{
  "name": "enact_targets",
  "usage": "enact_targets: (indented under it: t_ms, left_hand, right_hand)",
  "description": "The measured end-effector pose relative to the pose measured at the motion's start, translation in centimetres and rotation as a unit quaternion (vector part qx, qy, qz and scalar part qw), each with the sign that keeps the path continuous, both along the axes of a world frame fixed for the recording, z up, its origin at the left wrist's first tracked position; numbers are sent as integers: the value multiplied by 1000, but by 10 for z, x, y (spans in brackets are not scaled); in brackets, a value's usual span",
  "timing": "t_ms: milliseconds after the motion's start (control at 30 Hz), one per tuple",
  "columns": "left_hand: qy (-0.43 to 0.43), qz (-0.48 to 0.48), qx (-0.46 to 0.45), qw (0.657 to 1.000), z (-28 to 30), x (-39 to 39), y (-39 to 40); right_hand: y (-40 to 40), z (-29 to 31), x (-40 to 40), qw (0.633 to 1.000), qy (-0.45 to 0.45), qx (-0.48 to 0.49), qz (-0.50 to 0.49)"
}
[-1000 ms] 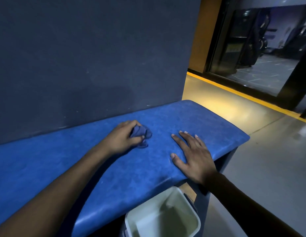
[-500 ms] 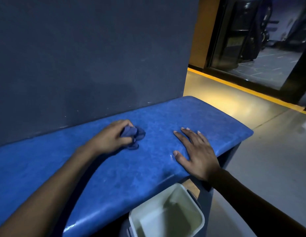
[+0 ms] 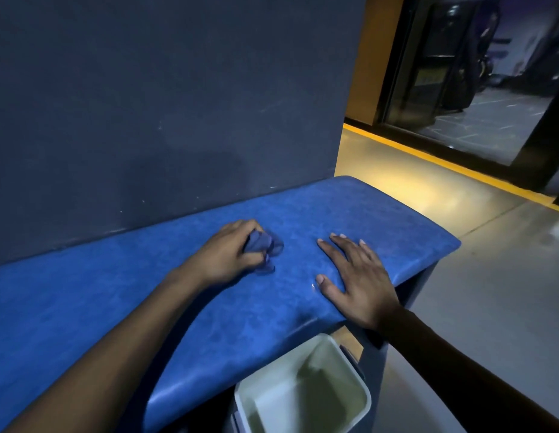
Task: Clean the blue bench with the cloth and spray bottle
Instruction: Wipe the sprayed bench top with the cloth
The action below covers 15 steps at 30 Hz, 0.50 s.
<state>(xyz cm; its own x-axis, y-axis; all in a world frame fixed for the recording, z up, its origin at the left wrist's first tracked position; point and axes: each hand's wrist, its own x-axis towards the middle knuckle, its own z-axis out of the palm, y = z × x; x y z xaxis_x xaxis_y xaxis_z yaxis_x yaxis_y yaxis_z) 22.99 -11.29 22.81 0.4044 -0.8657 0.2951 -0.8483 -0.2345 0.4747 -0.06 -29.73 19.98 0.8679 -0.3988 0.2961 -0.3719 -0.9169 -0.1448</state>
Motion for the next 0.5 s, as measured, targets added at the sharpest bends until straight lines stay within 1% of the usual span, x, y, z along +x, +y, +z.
enact_targets:
  t_ms: [33,100,133,167,200,300,333,400,500]
  left_hand:
    - [2,37,-5,999,3,6,-13]
    - [10,120,14,993,7,7,-41]
    - [10,139,27,990,7,3,-51]
    - [2,133,31,991,6,-3,-55]
    - [-6,106,26,994,3,-11,-53]
    - [-9,-27,-3,1000,-9,-31,-15]
    - [-4,-53,-4,999,-12,-31,0]
    - [-1,-48,-7,999,-12,-19,13]
    - [-11,35,-18,999,-5,10,-8]
  right_hand:
    - [0,0,0,1000,2,-1,-1]
    - [1,1,-1,1000,5,-4,-2]
    - [1,2,-1,1000,5,-5,-2]
    - [1,2,-1,1000,3,-4,-2]
    - [1,3,-2,1000,1,-2,-1]
    - [0,2,-2,1000,8,-2,0]
    - [1,2,-2,1000,9,-4,-1]
    - [1,2,0,1000,7,-5,-2]
    - [1,2,0,1000,2,-5,-1]
